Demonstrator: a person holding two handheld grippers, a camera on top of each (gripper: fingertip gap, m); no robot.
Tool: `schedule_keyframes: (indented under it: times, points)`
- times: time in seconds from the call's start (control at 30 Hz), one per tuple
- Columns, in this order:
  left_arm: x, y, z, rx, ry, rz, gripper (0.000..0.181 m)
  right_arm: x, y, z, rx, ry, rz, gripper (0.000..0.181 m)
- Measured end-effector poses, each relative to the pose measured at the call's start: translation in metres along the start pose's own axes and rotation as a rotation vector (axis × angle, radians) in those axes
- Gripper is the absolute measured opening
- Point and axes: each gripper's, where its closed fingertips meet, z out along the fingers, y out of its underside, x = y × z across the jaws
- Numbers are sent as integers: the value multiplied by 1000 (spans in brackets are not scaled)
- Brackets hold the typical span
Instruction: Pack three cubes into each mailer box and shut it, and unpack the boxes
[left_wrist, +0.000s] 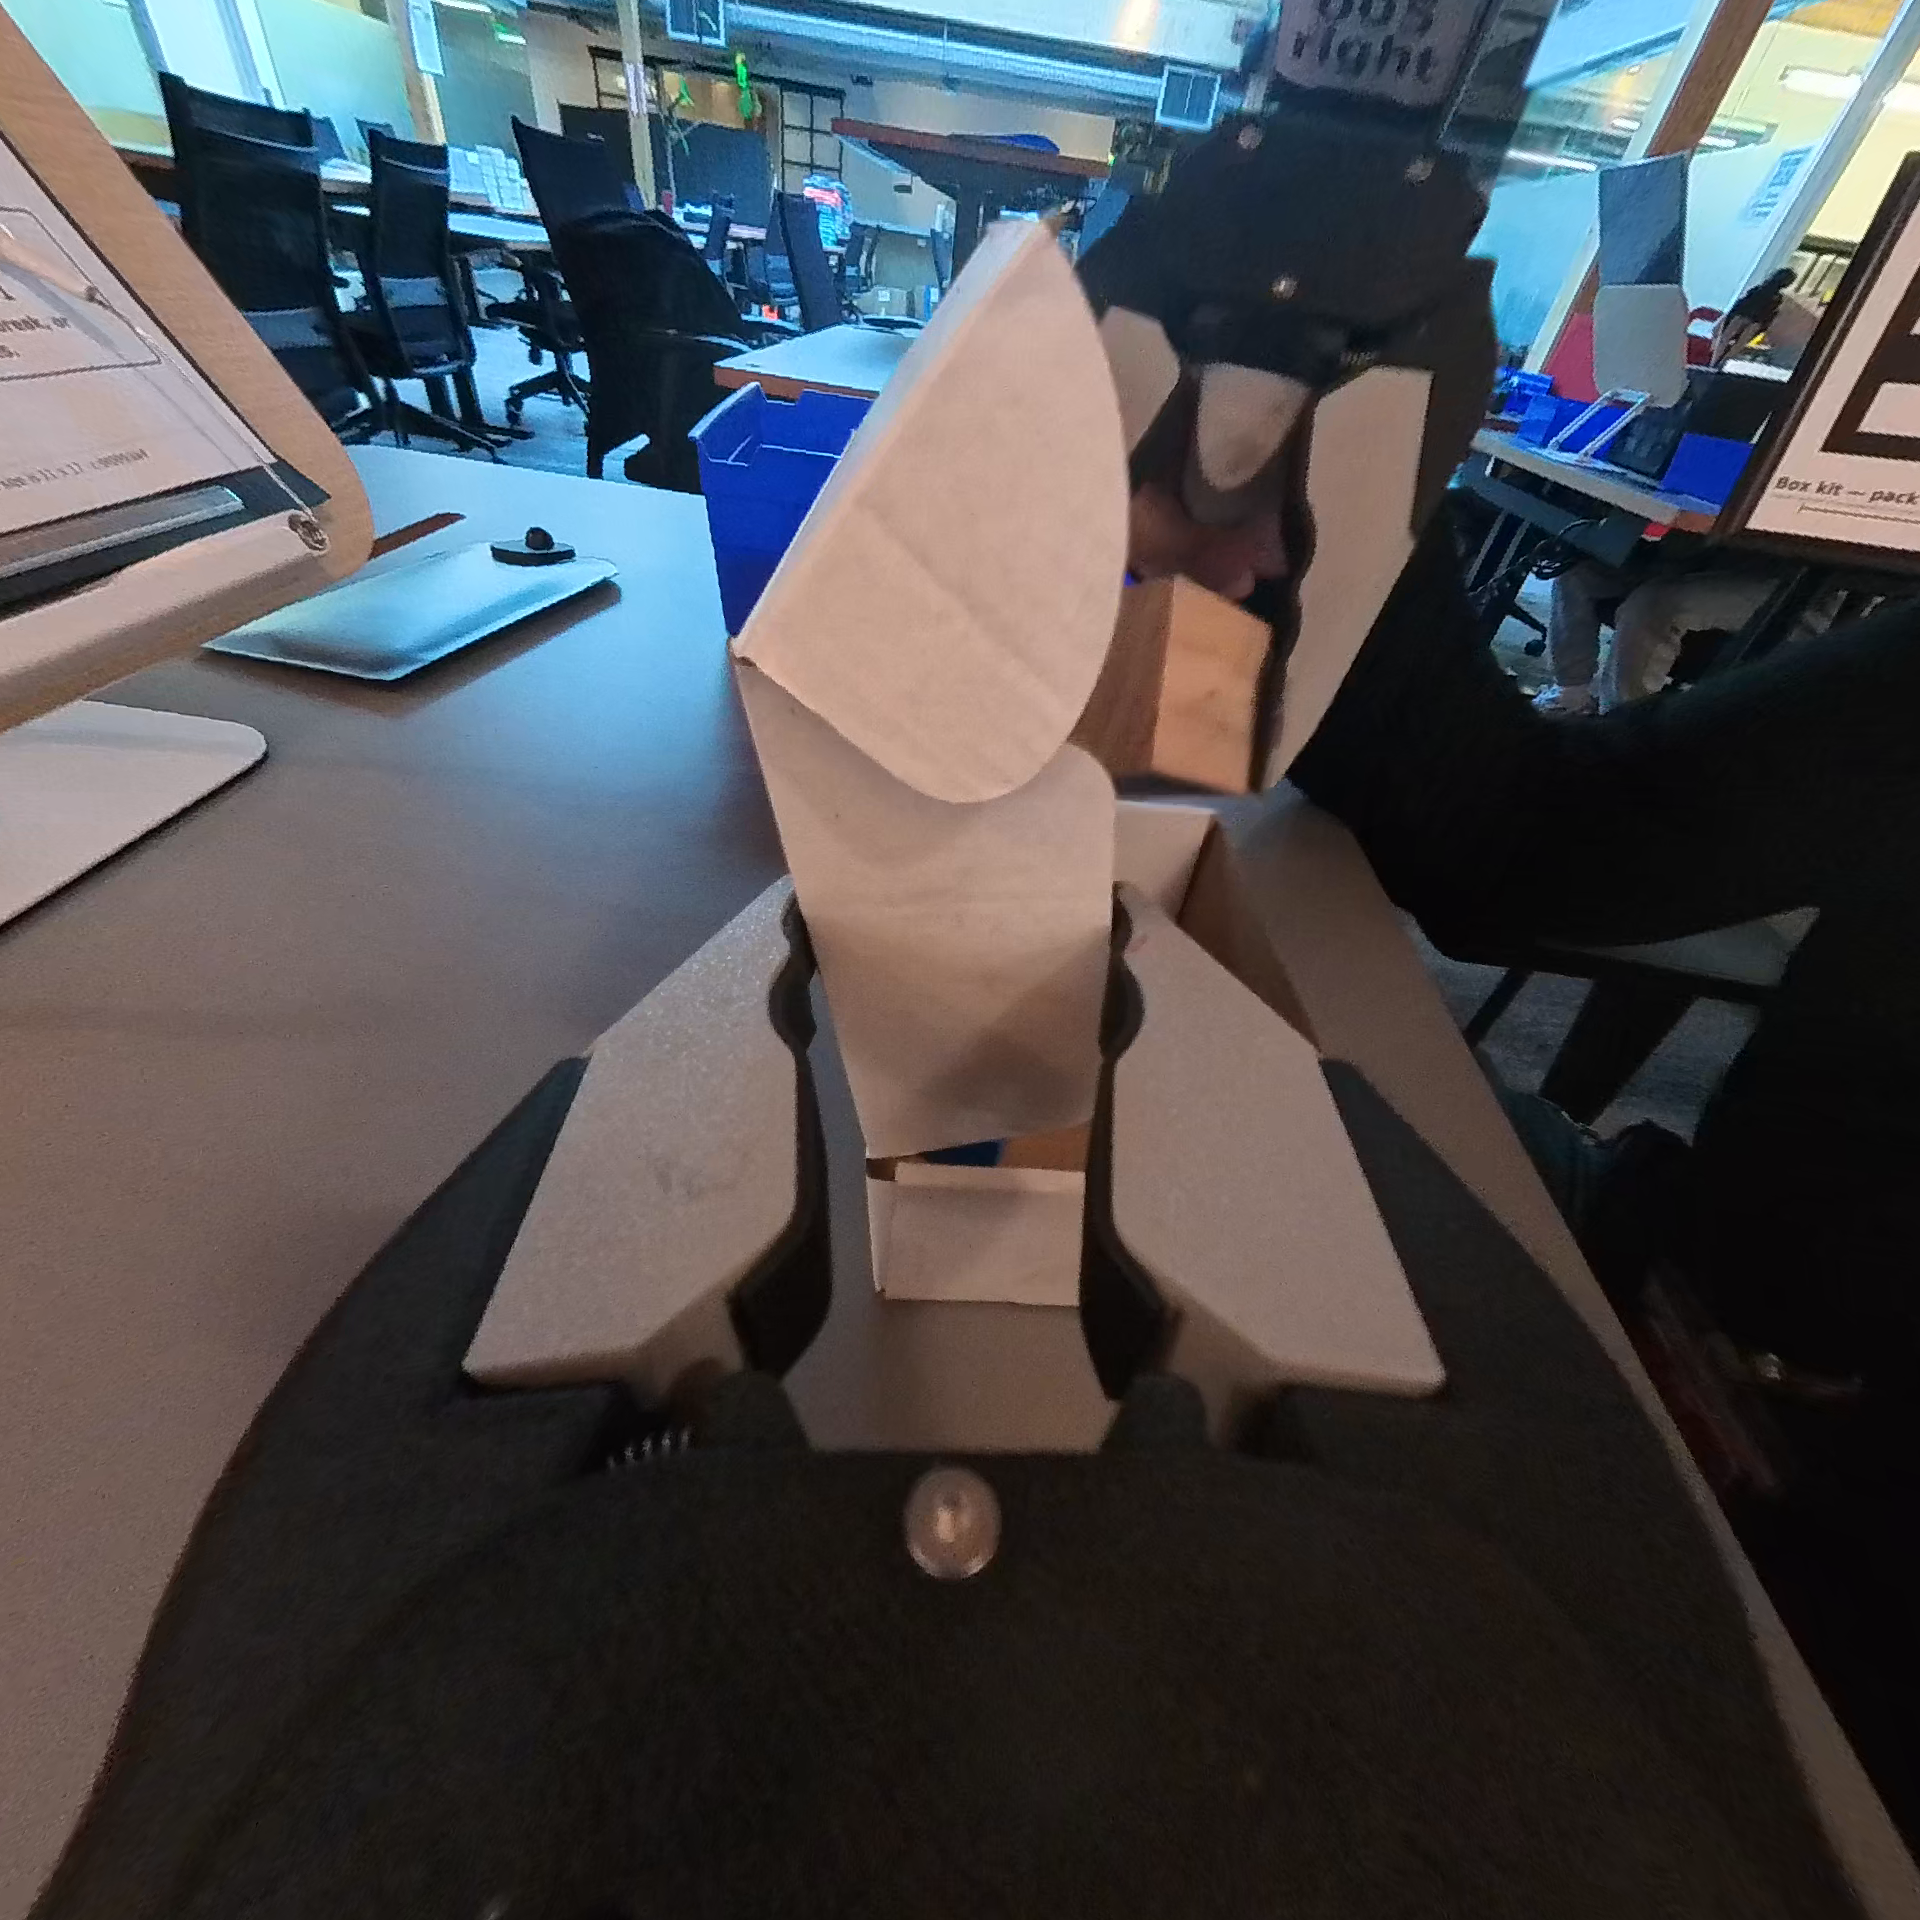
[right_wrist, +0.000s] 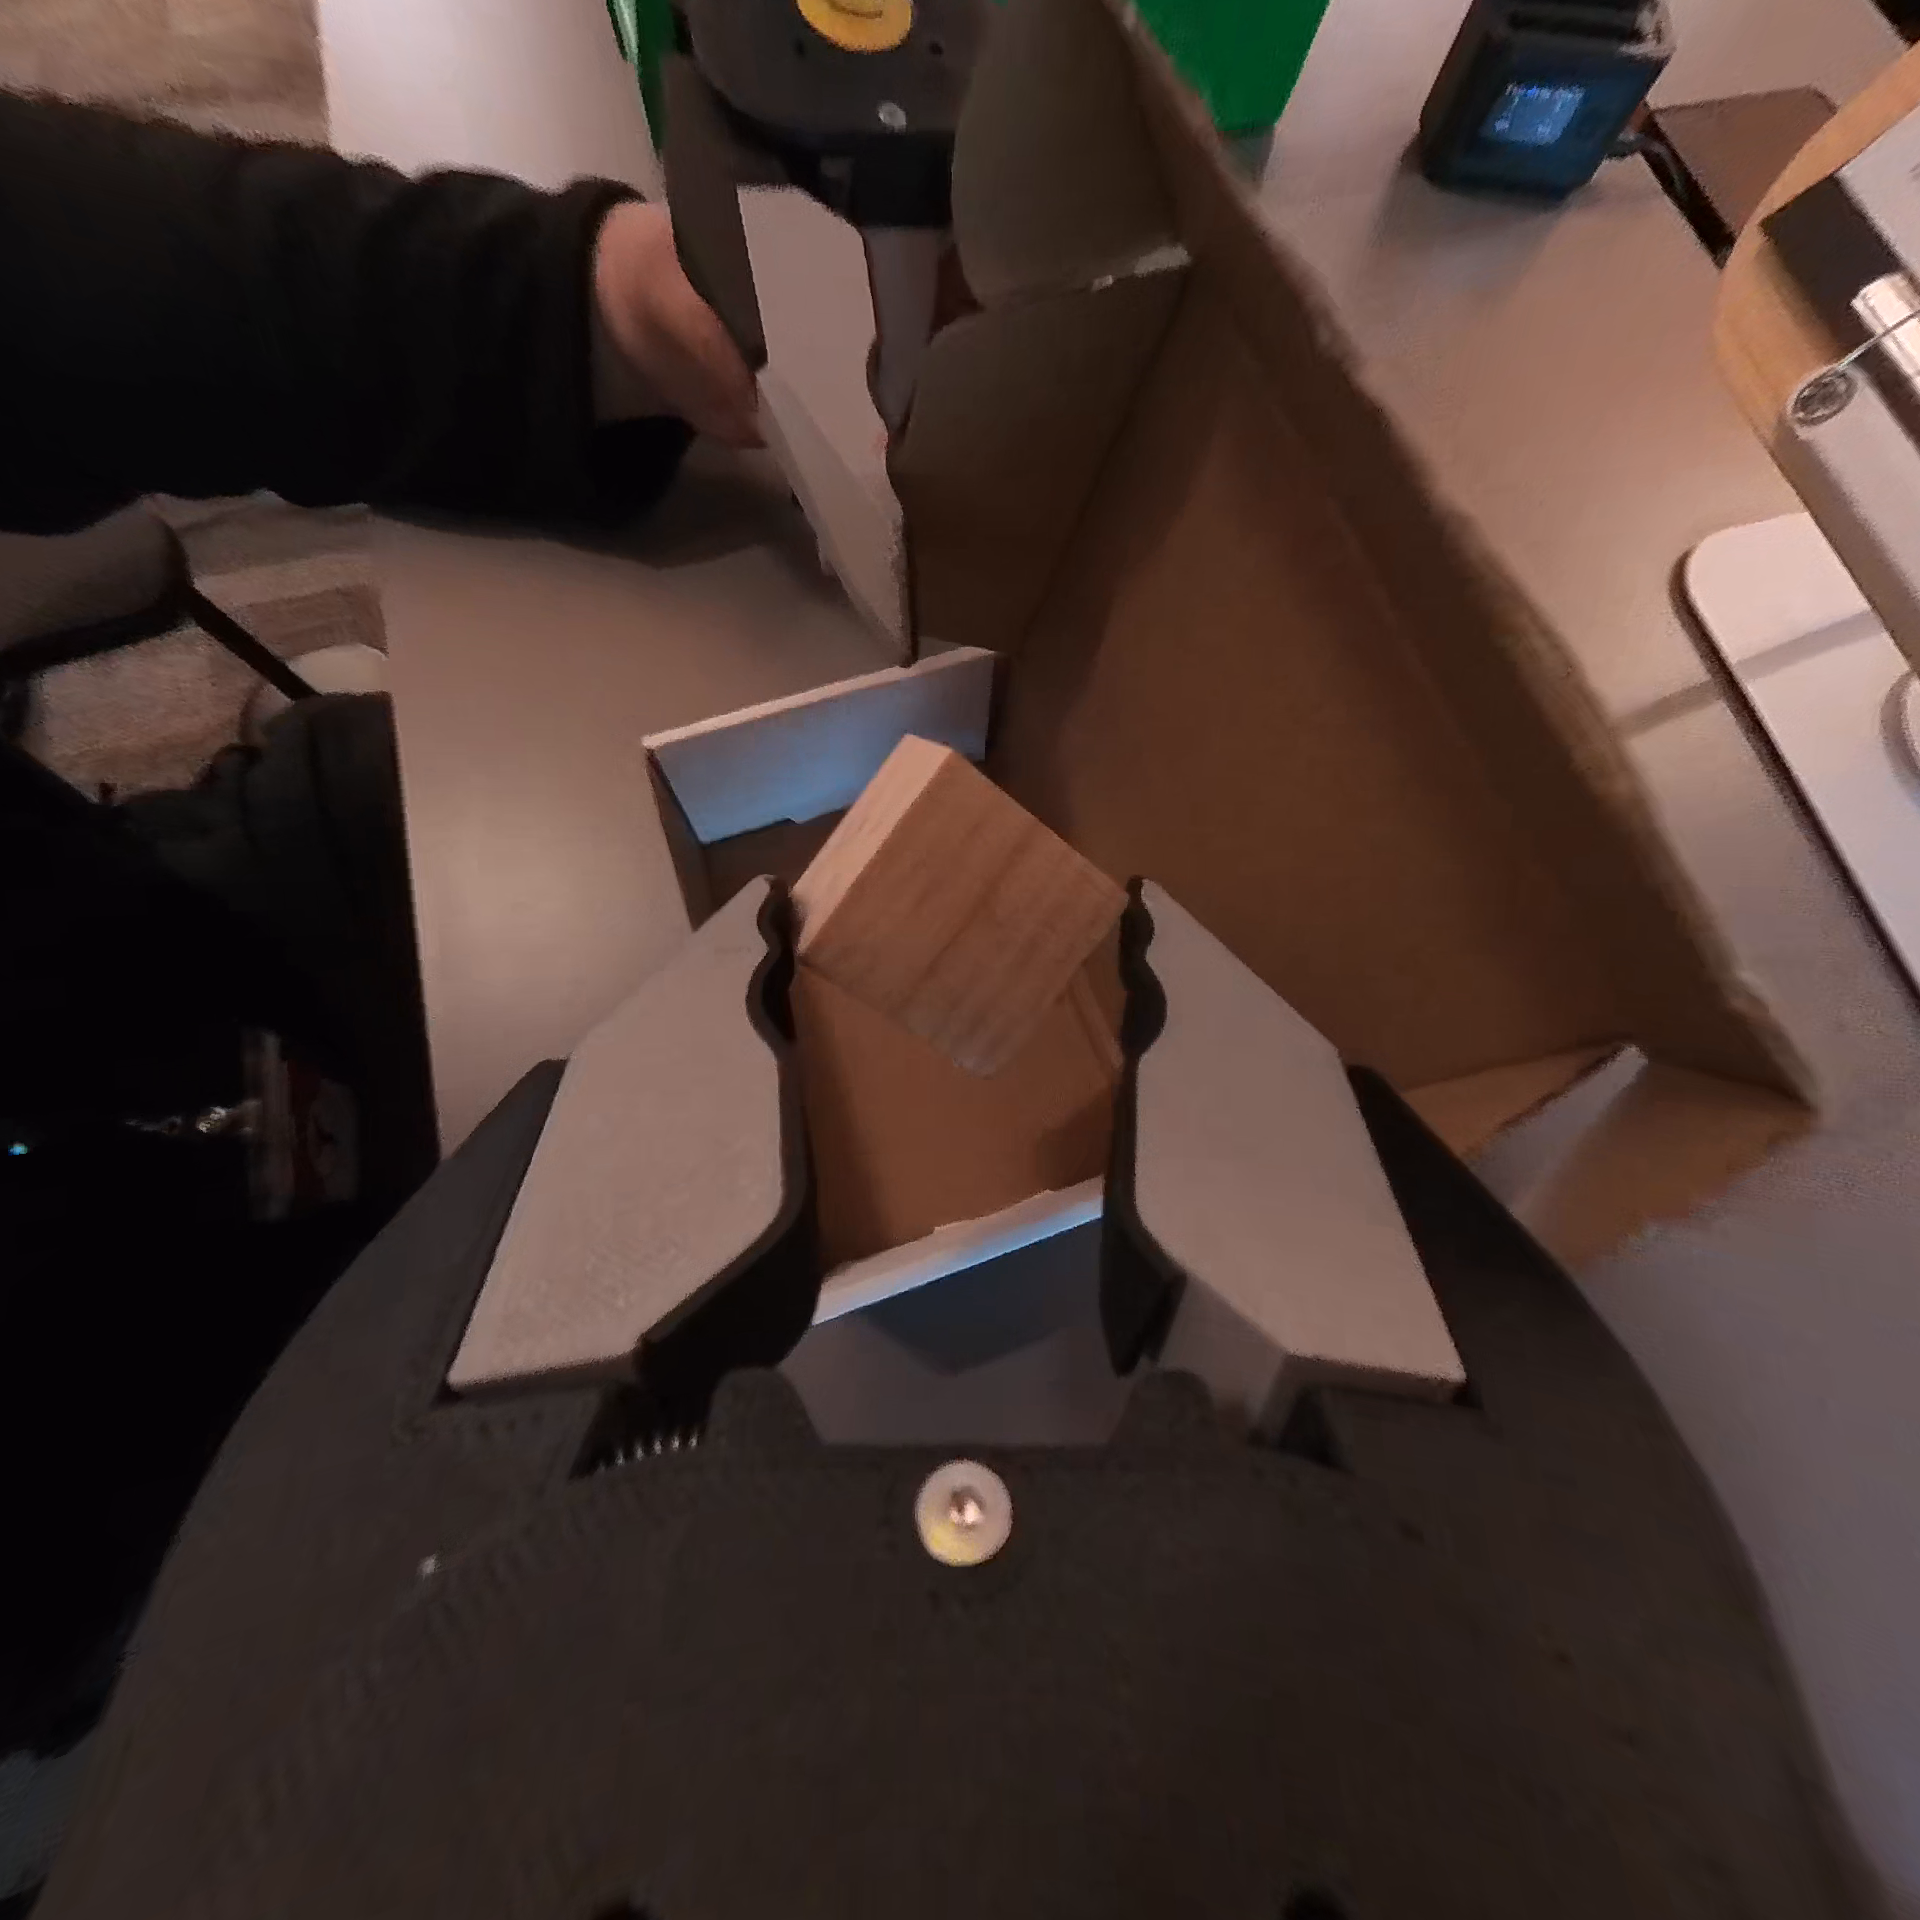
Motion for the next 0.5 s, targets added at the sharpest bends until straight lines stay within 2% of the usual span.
schedule_keyframes:
  times: [0.13, 0.3, 0.4, 0.5]
  points:
    - [1, 0, 1, 3, 1, 7, 53, -2, -7, -29, 52, 48, 37, 62]
    - [1, -1, 2, 7, -5, 8, 53, -2, 2, -104, 138, 234, 99, 62]
    - [1, -1, 2, 6, -10, 17, 53, 19, 37, -165, 118, 459, 199, 62]
    - [1, 0, 3, 8, -14, 21, 53, 48, 98, -233, 32, 714, 374, 62]
